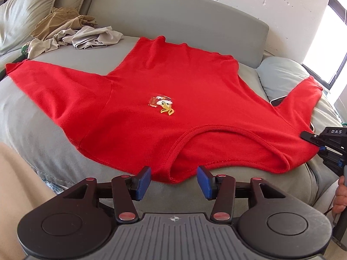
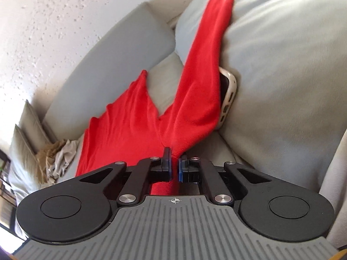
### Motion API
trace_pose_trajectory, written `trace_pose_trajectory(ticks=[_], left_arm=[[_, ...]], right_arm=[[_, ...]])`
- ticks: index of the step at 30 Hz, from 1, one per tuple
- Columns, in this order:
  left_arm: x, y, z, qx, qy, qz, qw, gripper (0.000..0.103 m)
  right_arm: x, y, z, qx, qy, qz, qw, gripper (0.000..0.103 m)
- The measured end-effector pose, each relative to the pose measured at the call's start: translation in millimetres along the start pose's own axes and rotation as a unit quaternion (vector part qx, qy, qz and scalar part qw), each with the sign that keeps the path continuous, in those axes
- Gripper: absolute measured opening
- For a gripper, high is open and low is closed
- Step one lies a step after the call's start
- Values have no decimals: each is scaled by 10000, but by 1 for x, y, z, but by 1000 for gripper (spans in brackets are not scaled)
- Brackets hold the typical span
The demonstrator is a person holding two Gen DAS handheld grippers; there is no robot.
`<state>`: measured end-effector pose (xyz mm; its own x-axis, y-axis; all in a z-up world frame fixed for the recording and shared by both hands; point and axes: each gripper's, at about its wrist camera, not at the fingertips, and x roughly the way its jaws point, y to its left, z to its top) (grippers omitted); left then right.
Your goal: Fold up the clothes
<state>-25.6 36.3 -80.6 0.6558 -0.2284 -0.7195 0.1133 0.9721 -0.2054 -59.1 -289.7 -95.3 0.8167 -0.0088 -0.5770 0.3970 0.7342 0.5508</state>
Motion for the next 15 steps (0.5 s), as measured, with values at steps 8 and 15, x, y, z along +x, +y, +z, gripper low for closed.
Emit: trace_pose_trajectory(ticks=[8, 15], left_arm=[[-6, 12, 3, -235, 51, 75, 9997, 47], [-11, 7, 14, 64, -27, 19, 10000, 47]], right_arm=[[2, 1, 5, -117, 636, -514, 9966, 25], [-43, 41, -5, -1114, 556, -322, 9917, 41]])
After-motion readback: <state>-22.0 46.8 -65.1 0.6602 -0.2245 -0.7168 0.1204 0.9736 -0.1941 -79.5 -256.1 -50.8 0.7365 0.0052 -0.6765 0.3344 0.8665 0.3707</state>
